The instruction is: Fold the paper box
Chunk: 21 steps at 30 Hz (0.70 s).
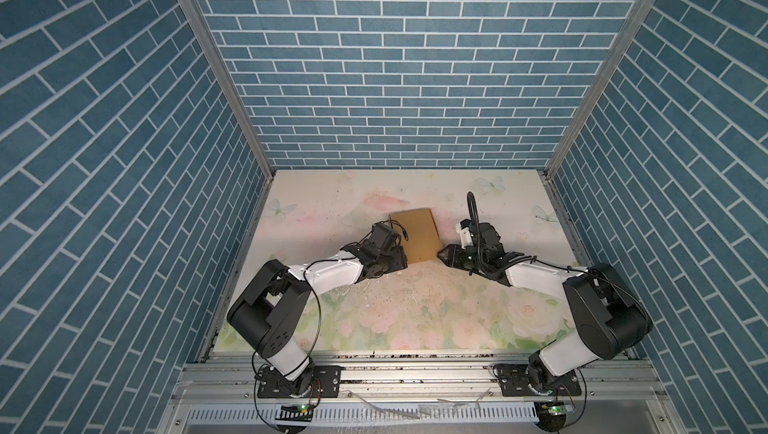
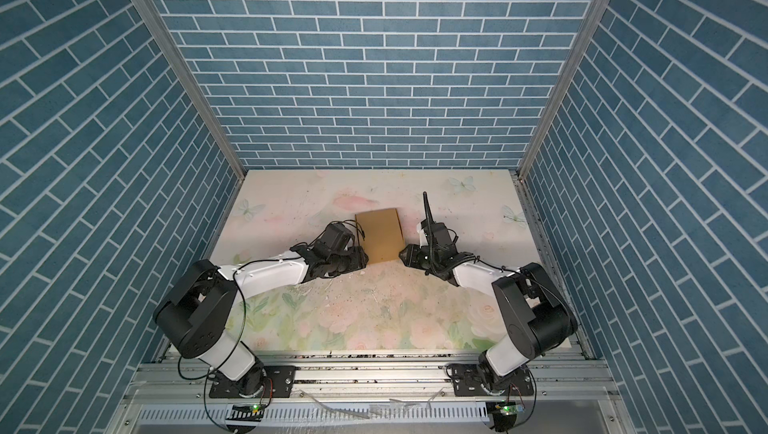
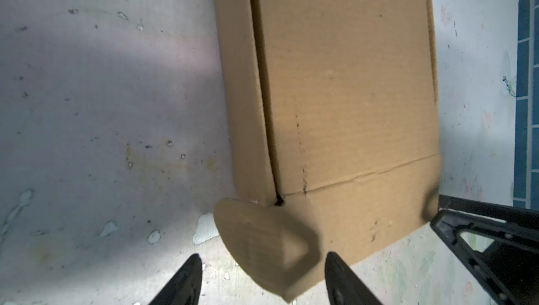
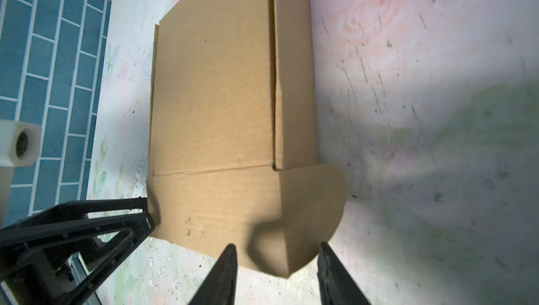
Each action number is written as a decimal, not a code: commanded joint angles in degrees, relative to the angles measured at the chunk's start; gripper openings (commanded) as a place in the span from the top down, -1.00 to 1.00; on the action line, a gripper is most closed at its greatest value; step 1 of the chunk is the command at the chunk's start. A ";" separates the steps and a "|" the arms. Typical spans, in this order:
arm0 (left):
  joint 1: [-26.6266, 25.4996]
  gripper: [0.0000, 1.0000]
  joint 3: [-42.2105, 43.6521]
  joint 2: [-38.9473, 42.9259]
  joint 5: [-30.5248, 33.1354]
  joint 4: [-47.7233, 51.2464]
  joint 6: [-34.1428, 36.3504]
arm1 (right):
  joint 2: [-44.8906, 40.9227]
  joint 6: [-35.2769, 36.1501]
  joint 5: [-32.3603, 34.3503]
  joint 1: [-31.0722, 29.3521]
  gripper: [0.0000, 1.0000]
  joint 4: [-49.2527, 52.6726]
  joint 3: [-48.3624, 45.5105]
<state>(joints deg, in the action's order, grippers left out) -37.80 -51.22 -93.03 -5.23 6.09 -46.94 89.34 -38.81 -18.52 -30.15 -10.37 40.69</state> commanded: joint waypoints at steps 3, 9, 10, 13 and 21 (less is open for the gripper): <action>-0.69 -0.37 -2.67 -0.04 -0.45 0.01 -0.35 | -1.09 -1.71 -0.48 -1.17 0.12 0.20 2.91; -1.35 -0.37 -3.92 0.20 -0.83 0.73 -0.34 | -1.92 -2.06 -0.37 -1.92 0.14 1.41 3.69; -1.31 -0.38 -4.05 0.14 -0.87 0.90 -0.35 | -2.00 -2.19 -0.46 -2.01 0.14 1.50 3.76; -1.31 -0.38 -4.46 0.22 -1.18 1.11 -0.35 | -2.24 -2.41 -0.63 -2.10 0.15 1.58 4.05; -1.34 -0.38 -4.03 2.48 0.35 3.41 -0.08 | -5.20 -0.09 4.16 -1.97 0.14 5.75 3.77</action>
<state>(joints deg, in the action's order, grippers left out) -38.94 -54.76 -92.71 -6.02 6.92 -47.16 86.61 -39.16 -17.19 -31.99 -7.25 43.35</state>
